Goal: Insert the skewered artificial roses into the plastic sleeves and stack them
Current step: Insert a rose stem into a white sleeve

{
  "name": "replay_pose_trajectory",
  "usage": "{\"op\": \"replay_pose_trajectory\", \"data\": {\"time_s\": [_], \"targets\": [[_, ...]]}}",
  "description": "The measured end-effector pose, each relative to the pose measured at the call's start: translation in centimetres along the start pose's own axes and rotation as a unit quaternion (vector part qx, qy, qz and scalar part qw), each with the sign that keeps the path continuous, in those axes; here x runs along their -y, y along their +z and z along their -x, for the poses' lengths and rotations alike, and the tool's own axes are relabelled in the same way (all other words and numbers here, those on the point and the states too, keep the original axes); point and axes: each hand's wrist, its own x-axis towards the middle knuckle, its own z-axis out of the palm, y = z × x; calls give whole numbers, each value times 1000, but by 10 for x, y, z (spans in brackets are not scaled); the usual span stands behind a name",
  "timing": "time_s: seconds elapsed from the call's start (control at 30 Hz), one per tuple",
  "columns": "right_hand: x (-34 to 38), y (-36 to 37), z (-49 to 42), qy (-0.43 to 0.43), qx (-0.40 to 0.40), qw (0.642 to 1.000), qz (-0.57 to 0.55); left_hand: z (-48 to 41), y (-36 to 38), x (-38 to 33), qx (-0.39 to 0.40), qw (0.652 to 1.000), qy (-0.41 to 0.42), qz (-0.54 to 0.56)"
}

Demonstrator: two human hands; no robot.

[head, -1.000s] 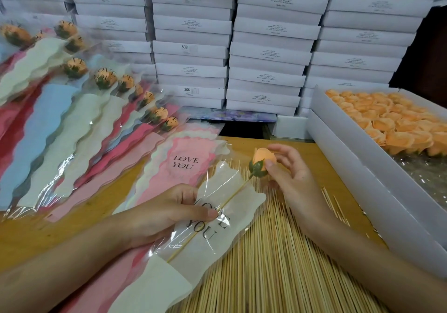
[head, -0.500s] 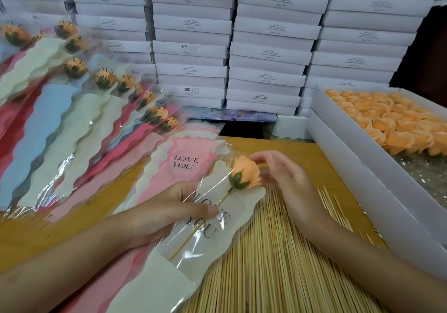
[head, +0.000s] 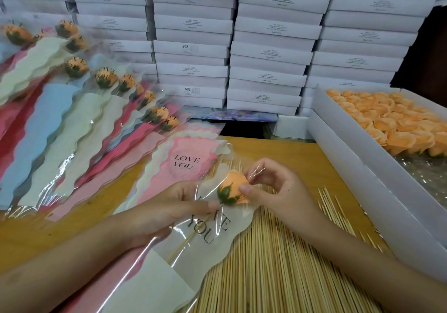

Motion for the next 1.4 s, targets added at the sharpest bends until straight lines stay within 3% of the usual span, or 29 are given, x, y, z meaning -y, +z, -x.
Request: {"op": "replay_pose_trajectory", "data": {"time_s": [0.1,0.2,0.5,0.77,0.93,1.27,1.4], "targets": [[-1,0,-2,5,-1,1000,-21,1,2,-1,-41,999,-3,-32],[0,0,-3,10,-3,999,-32,0,0,1,-69,997,-19,10],[7,0,1,27,16,998,-58,0,3,-2,-22,994,-6,109],[12,3,3,53,55,988,-131,1,5,-3,-60,994,-12,94],[11,4,3,68,96,980,-160,2,8,-7,-44,994,-8,98],[13,4,4,91,106,978,-152,0,3,-3,-17,993,-17,120],[12,5,4,101,127,975,-151,-1,6,-3,-38,997,-2,68]]}}
